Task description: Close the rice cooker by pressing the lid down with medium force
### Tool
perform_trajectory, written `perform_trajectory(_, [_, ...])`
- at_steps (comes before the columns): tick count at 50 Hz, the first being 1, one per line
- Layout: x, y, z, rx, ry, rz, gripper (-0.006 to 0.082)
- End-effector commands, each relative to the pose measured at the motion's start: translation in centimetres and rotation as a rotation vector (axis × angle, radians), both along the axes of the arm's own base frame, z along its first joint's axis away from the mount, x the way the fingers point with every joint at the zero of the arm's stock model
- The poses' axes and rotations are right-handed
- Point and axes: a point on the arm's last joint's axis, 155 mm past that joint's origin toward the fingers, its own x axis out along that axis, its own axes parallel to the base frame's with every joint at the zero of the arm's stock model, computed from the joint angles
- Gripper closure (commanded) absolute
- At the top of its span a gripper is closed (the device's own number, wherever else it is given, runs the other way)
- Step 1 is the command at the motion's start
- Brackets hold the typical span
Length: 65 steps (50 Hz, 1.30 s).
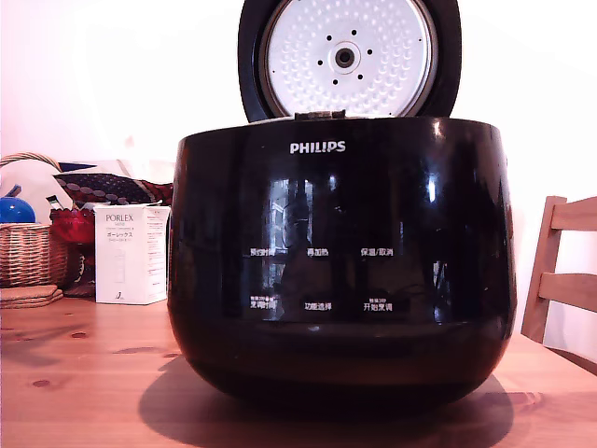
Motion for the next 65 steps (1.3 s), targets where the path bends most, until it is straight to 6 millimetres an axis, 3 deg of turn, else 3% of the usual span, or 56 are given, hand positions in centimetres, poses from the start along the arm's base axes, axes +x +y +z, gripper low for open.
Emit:
perform_trajectory(1, [1.2, -1.1, 0.2, -0.031, -0.018, -0.027, 0.0791])
perform_trajectory(18, [4.3, -4.8, -1.9, -0.095, 0.027, -0.14, 0.0791])
perform_trajectory(29, [5.3, -6.5, -1.4, -0.133, 0.052, -0.206, 0.0791])
perform_trajectory(46, [5.8, -10.7, -1.3, -0.153, 0.139, -0.332, 0.0791])
perform_trajectory(55, [5.9, -12.7, -2.4, -0.161, 0.186, -0.378, 0.0791])
perform_trajectory(65, [6.2, -13.4, -4.1, -0.162, 0.238, -0.386, 0.0791])
